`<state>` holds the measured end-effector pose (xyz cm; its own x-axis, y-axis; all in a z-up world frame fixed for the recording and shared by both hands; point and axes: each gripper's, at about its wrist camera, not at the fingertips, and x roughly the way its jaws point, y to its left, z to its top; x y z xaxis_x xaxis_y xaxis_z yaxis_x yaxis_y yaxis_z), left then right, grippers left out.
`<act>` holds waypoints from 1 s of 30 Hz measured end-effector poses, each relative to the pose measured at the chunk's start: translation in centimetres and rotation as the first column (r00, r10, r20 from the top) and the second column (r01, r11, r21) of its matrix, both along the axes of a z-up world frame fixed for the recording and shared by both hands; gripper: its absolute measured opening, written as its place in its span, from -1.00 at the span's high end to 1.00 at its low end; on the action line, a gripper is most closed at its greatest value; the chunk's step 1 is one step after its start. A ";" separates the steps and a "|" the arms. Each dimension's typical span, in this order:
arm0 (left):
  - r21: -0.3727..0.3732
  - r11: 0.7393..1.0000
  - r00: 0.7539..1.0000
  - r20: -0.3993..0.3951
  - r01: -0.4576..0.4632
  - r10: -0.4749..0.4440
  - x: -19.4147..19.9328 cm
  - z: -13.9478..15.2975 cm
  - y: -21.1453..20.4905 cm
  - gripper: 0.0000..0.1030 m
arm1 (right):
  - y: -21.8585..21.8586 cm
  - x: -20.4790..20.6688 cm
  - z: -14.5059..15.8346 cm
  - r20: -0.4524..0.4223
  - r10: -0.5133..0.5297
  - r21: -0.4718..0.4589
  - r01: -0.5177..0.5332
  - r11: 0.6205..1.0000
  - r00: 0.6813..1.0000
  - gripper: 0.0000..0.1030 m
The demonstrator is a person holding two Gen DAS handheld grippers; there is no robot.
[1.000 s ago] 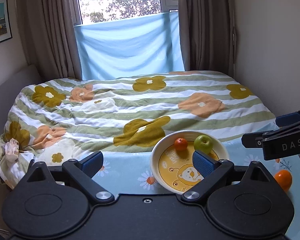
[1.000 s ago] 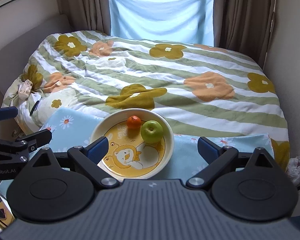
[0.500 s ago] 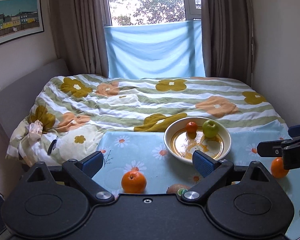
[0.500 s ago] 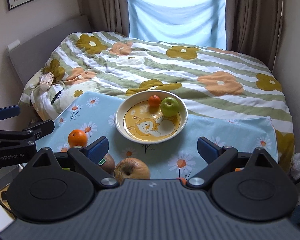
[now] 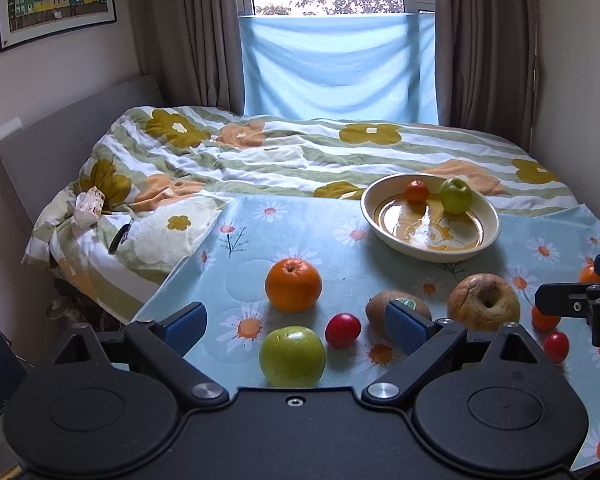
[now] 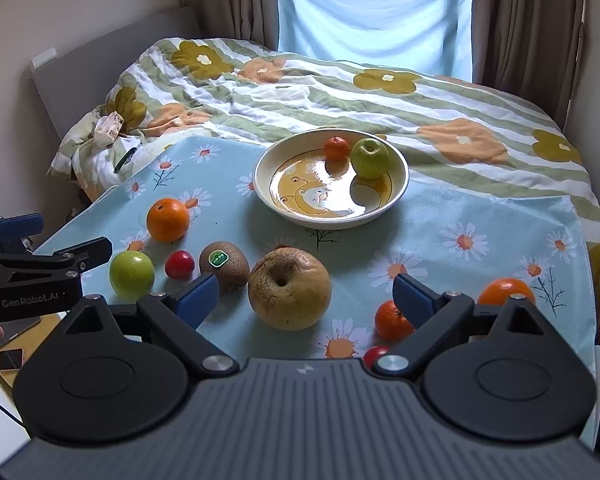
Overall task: Organize fruits
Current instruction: 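Move both tools back over the remaining fruits, then grasp the green apple with the left tool while the right tool grasps the brown pear-apple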
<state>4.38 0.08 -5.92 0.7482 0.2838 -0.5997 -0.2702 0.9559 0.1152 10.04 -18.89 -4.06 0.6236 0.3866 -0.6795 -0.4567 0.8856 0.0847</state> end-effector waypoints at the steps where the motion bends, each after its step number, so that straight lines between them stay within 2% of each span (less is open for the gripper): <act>1: -0.001 1.000 1.000 -0.009 -0.005 0.005 0.2 -0.7 0.2 -0.86 | 0.2 0.0 -0.7 0.001 0.002 -0.002 -0.002 1.000 1.000 -1.00; 6: -0.008 1.000 0.999 -0.041 -0.029 0.028 1.0 -4.0 1.3 -0.78 | 1.1 0.7 -3.7 -0.018 0.008 -0.013 -0.008 1.000 1.000 -1.00; 9: -0.015 0.999 0.998 -0.061 -0.034 0.033 1.5 -5.5 1.7 -0.58 | 1.5 1.1 -5.1 -0.030 0.000 -0.019 -0.001 1.000 1.000 -1.00; 10: -0.018 0.999 0.997 -0.068 -0.034 0.033 1.7 -5.8 2.0 -0.51 | 1.6 1.2 -5.5 -0.034 -0.003 -0.020 0.003 1.000 0.999 -1.00; 14: -0.030 0.999 0.996 -0.078 -0.041 0.038 2.4 -6.9 2.3 -0.48 | 2.0 2.0 -6.6 -0.046 -0.009 -0.027 0.008 1.000 0.999 -1.00; 20: -0.064 0.997 0.994 -0.102 -0.031 0.024 3.2 -7.6 2.5 -0.18 | 2.5 2.6 -7.0 -0.049 -0.008 -0.033 0.006 0.999 0.999 -1.00; 30: -0.068 0.997 0.994 -0.110 -0.022 0.014 2.9 -7.5 2.5 -0.17 | 3.1 3.4 -7.1 -0.046 -0.008 -0.035 0.006 0.999 0.999 -1.00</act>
